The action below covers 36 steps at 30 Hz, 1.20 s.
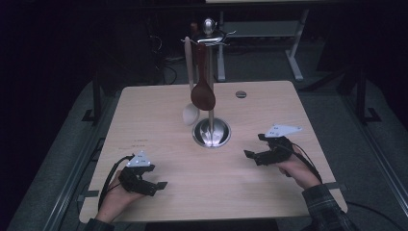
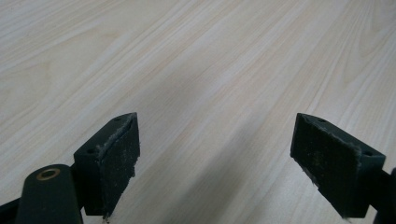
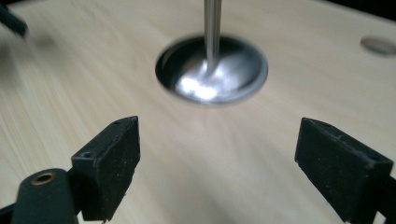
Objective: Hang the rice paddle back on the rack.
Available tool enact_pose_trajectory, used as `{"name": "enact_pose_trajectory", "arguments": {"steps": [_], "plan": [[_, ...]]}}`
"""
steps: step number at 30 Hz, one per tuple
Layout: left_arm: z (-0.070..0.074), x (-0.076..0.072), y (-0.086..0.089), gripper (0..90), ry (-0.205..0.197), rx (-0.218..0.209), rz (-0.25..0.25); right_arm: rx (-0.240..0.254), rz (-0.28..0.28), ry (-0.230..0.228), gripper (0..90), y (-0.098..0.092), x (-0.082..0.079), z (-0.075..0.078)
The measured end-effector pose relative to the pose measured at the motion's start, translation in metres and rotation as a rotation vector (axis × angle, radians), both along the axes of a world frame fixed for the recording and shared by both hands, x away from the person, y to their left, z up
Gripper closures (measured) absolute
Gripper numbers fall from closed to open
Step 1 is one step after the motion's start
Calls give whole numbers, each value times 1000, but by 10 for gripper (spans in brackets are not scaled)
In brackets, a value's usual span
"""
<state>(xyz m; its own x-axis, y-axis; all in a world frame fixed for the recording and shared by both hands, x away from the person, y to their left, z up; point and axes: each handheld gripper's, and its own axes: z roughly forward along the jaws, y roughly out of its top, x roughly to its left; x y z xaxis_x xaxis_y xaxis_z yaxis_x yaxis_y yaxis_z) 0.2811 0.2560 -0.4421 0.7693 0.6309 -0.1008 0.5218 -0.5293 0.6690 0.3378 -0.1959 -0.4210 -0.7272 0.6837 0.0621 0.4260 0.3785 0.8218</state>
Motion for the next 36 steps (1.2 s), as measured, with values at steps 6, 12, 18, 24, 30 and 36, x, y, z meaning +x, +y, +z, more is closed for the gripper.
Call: {"name": "enact_pose_trajectory", "arguments": {"steps": [6,12,18,24,30,36], "plan": [[-1,-1,-4,153,2,15,-13,-34,-12,30,138,-6,-19,-25],[-4,-1,-8,153,9,39,-16,-41,-42,39,138,-17,-31,-32],[-5,-1,-9,153,11,44,-21,-38,-61,42,138,-27,-35,-34],[-6,-1,-9,153,13,44,-18,-42,-65,50,138,-28,-35,-35],[-6,-1,-10,153,12,46,-22,-42,-58,46,138,-28,-36,-35],[-6,-1,-9,153,15,52,-20,-43,-56,45,138,-28,-35,-35]]}}
